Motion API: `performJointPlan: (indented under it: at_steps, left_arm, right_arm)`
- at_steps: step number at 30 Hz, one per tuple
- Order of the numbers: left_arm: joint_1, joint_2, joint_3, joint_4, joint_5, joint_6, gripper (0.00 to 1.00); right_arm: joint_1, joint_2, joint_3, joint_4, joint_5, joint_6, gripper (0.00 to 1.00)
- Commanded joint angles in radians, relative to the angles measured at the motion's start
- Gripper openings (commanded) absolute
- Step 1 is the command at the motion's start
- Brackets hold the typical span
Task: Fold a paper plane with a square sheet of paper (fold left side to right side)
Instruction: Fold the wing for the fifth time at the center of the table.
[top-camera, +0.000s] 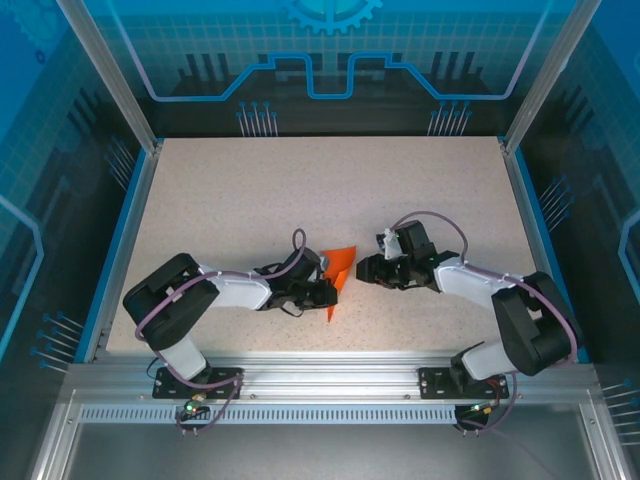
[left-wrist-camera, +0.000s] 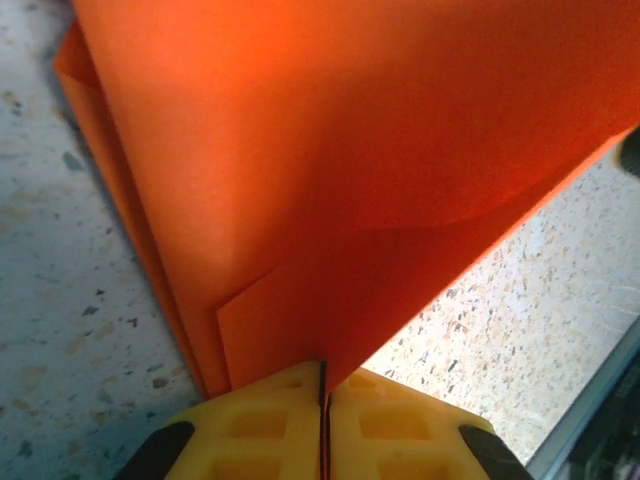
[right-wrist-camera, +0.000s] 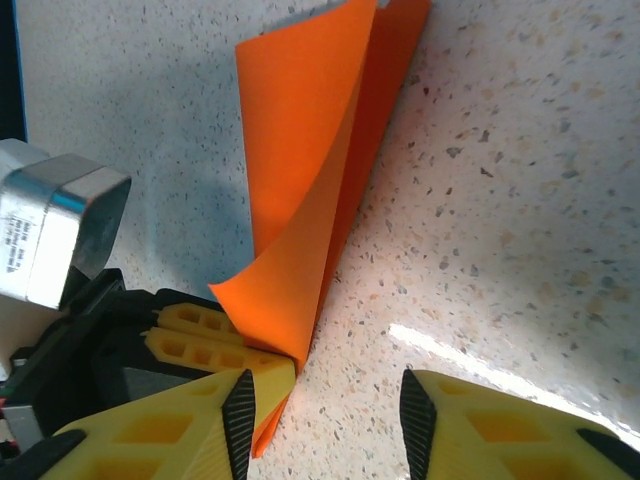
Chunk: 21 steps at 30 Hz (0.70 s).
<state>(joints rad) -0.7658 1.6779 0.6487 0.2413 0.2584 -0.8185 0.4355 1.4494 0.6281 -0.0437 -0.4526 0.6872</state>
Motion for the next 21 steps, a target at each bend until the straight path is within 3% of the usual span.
performJointPlan:
  at_steps: [1,21]
  left_arm:
    - [0.017,-0.021,-0.046,0.104,0.036,-0.067,0.09]
    - [0.035,-0.023,-0.18,0.354,0.066,-0.195,0.0]
  right_arm:
    - [0.031,0.029,0.006,0.051,0.017,0.023,0.44]
    - [0.115,0.145,0.025,0.212,0.054,0.076,0.39]
